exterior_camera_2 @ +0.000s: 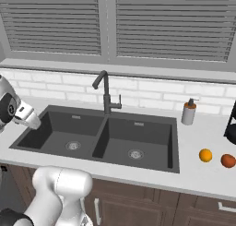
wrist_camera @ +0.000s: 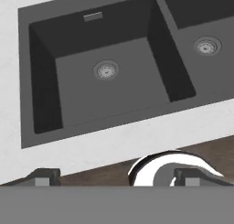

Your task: Put the colander in the sink, put the orange, orange in the colander, and turn on the sink faucet and pour water over the colander.

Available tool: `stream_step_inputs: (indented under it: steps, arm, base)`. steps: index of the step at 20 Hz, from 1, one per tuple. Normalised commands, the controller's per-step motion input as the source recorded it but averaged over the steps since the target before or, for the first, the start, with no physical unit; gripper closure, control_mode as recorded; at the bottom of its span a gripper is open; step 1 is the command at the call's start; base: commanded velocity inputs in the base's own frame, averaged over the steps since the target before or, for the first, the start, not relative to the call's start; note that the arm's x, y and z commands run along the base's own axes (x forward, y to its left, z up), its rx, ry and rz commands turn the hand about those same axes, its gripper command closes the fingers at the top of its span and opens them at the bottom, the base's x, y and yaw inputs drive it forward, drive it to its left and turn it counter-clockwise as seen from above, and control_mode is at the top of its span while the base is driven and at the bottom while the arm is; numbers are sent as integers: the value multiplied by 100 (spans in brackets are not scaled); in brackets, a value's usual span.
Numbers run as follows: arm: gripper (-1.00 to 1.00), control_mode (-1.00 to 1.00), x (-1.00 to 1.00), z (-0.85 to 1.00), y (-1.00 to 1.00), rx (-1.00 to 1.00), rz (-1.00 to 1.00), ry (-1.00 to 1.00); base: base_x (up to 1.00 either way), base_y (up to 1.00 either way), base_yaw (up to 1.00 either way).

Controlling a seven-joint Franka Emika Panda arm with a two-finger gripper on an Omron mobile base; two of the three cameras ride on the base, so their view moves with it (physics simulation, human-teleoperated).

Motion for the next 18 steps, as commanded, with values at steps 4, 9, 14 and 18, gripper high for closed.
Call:
stream_step_inputs:
  steps: [4,9,14,18]
  arm:
    - [-100,-100,13,0,98,-2,-8,2]
    - [-100,-100,29,0,78,-1,0,8]
    - [-100,-100,30,-1,57,1,0,8]
    - [-100,-100,9,0,42,3,0,8]
  base:
    - [0,0,0]
    - [0,0,0]
    - [0,0,0]
    - [0,0,0]
